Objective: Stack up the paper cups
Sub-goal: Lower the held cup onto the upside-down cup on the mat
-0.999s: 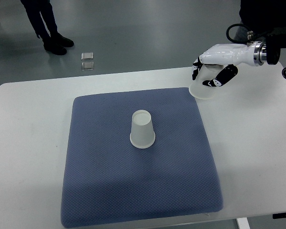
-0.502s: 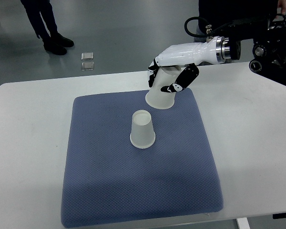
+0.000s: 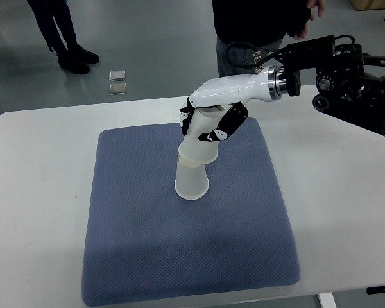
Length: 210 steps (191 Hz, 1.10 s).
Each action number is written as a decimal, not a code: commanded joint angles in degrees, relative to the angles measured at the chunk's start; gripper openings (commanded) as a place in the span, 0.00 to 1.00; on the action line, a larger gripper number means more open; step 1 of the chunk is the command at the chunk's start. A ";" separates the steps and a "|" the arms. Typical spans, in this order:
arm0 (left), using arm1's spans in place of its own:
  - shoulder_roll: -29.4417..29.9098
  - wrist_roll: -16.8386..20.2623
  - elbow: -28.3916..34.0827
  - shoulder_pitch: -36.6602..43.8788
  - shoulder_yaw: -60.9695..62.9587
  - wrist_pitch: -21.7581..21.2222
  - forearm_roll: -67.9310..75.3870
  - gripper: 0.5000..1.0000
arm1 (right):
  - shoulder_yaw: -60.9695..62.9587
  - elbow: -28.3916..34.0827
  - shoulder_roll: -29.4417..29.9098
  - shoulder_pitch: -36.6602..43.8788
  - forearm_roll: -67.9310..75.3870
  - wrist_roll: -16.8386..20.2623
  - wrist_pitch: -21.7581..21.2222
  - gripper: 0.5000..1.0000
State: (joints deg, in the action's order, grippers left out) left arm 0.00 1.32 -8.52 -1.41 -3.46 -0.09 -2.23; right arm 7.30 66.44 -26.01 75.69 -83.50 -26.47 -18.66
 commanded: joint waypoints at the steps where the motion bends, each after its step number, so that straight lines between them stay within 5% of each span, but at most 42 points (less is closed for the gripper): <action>1: 0.00 0.00 0.00 0.00 0.03 0.00 -0.05 1.00 | -0.09 -0.08 0.26 -0.45 0.00 0.01 0.03 0.00; 206: 0.00 0.00 0.00 0.00 -0.06 0.00 0.04 1.00 | -0.18 -3.07 3.86 -3.62 -1.41 0.10 2.31 0.00; 210: 0.00 0.00 0.00 0.00 0.03 0.00 0.04 1.00 | -0.18 -3.16 3.86 -3.62 -1.23 0.10 2.40 0.08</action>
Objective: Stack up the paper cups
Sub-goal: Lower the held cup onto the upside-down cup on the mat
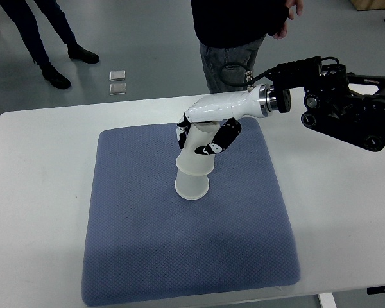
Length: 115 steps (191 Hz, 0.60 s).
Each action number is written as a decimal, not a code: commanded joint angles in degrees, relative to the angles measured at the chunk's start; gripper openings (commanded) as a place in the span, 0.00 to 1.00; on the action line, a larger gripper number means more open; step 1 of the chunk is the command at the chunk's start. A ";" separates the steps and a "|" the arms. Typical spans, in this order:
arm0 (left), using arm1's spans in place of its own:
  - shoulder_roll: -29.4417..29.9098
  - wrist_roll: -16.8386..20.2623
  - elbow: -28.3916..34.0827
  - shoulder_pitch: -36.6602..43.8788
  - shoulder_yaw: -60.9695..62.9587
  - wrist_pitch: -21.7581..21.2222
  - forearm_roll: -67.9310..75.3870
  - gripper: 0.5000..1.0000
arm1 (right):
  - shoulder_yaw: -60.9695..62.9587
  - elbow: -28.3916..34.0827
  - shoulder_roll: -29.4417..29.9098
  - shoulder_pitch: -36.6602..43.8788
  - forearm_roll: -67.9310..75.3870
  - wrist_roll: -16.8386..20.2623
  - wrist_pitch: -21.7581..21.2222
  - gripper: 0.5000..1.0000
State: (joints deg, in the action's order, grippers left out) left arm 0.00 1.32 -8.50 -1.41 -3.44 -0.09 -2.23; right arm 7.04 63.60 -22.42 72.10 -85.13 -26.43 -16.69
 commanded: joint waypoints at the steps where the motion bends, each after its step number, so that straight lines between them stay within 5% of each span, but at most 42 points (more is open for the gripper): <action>1: 0.00 0.00 -0.02 0.00 0.01 0.00 0.03 1.00 | 0.08 -0.32 0.27 -0.03 0.49 0.06 0.43 0.11; 56: 0.00 0.00 -0.02 0.00 0.01 0.00 0.03 1.00 | 0.17 -0.32 0.53 -0.11 0.93 -0.20 -0.01 0.68; 115: 0.00 0.00 -0.02 0.00 0.01 0.00 0.03 1.00 | 0.17 -0.32 0.71 0.06 0.93 -0.20 -0.18 0.71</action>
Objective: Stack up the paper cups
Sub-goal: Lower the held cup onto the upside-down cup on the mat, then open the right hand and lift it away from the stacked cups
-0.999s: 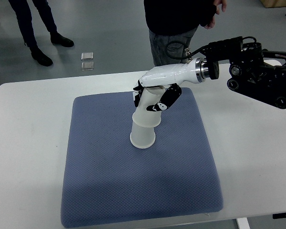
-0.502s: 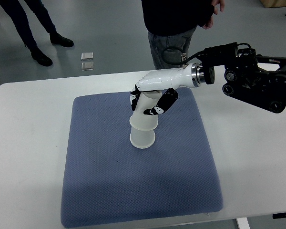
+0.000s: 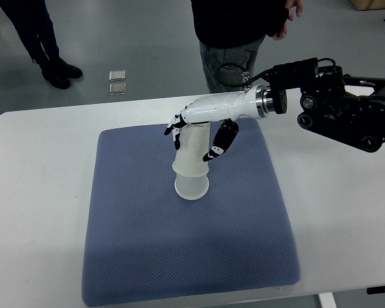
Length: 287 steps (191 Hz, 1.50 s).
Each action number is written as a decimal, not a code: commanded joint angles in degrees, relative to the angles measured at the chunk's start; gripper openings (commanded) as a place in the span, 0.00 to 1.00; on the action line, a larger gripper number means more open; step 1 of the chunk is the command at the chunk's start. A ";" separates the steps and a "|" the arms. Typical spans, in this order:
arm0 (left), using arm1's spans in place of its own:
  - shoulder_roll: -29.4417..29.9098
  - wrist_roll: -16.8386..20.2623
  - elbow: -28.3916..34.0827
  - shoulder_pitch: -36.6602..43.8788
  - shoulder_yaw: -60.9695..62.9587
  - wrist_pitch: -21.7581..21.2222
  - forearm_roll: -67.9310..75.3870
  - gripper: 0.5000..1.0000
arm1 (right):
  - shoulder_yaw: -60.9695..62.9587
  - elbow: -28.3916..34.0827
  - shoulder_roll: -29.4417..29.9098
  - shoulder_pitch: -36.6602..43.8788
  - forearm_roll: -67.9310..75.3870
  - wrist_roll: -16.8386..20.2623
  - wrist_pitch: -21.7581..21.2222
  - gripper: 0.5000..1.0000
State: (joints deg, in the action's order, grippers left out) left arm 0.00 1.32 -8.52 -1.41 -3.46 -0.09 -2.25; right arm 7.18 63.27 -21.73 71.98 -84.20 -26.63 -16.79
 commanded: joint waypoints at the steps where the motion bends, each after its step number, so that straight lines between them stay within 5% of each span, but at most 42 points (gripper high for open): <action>1: 0.00 0.00 -0.01 0.00 0.04 0.00 0.06 1.00 | 0.02 0.01 0.03 0.17 0.00 0.00 -0.09 0.71; 38: 0.00 0.00 0.08 0.00 -0.05 0.00 0.06 1.00 | 0.02 0.10 -0.06 0.26 0.00 0.00 -0.26 0.67; 66: 0.00 0.00 -0.01 0.00 0.04 0.00 0.06 1.00 | 0.02 0.54 0.03 0.09 -0.26 -0.79 -1.40 0.10; 91: 0.00 0.00 -0.01 0.00 0.04 0.00 -0.03 1.00 | 0.02 0.45 0.29 0.00 -0.44 -0.88 -1.41 0.00; 254: 0.00 0.00 0.08 0.00 0.04 0.00 -0.03 1.00 | -1.03 -0.43 7.23 -2.29 -1.49 0.09 -1.49 0.00; 277: 0.00 0.00 -0.01 0.00 0.04 0.00 0.06 1.00 | -1.03 -0.78 7.32 -2.20 -1.32 0.09 -1.76 0.18; 287: 0.00 0.00 -0.01 0.00 0.04 0.00 -0.03 1.00 | -1.03 -1.31 7.76 -2.46 -1.23 0.09 -1.67 0.38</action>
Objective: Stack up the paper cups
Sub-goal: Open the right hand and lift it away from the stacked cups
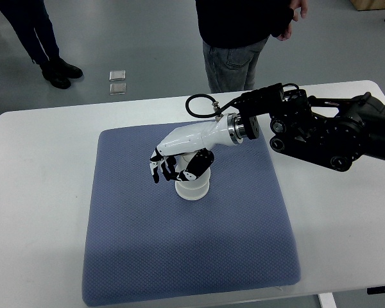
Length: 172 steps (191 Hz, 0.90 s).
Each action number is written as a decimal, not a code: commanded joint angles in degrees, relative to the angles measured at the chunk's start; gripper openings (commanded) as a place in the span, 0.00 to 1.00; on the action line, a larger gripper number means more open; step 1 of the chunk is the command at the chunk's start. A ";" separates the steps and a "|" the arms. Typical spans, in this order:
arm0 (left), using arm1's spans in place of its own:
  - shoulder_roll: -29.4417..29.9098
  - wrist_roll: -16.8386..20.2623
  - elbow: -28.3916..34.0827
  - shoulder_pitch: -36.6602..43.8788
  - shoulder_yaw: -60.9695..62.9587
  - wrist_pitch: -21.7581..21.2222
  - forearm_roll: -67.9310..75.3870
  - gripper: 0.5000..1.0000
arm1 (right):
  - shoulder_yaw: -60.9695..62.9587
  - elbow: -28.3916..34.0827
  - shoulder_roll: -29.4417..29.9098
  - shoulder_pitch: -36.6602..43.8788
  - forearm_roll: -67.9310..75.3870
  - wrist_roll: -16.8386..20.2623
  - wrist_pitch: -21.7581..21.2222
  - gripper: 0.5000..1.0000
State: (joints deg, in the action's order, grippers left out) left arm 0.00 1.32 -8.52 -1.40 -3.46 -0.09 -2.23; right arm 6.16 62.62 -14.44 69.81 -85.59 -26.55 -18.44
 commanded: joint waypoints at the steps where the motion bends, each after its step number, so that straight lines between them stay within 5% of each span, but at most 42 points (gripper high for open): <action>1: 0.00 0.00 -0.01 0.00 0.04 0.00 0.03 1.00 | -0.01 -0.83 0.56 -0.38 0.16 0.01 -0.02 0.42; 6: 0.00 0.00 -0.01 0.00 0.04 0.00 -0.06 1.00 | -0.01 -1.18 0.99 -0.38 0.52 0.01 -0.02 0.50; 21: 0.00 0.00 -0.01 0.00 -0.05 0.00 0.03 1.00 | 0.16 -1.54 1.35 -0.03 0.78 0.01 0.16 0.52; 38: 0.00 0.00 -0.01 0.00 -0.05 0.00 0.03 1.00 | 0.87 -1.45 0.56 0.76 1.57 0.01 -0.11 0.71; 73: 0.00 0.00 -0.01 0.00 -0.05 0.00 0.03 1.00 | 1.13 -1.54 -2.52 4.19 4.56 -0.08 -0.28 0.79; 126: 0.00 0.00 -0.01 0.00 0.04 0.00 0.03 1.00 | 7.90 -8.22 -4.01 5.25 14.67 0.01 -0.28 0.80; 172: 0.00 0.00 -0.01 0.00 0.04 0.00 -0.06 1.00 | 8.25 -17.53 -3.31 2.87 39.88 3.26 1.03 0.80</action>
State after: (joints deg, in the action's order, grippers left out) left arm 0.00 1.32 -8.50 -1.41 -3.44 -0.09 -2.24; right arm 14.39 48.94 -18.14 73.97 -57.45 -24.92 -17.58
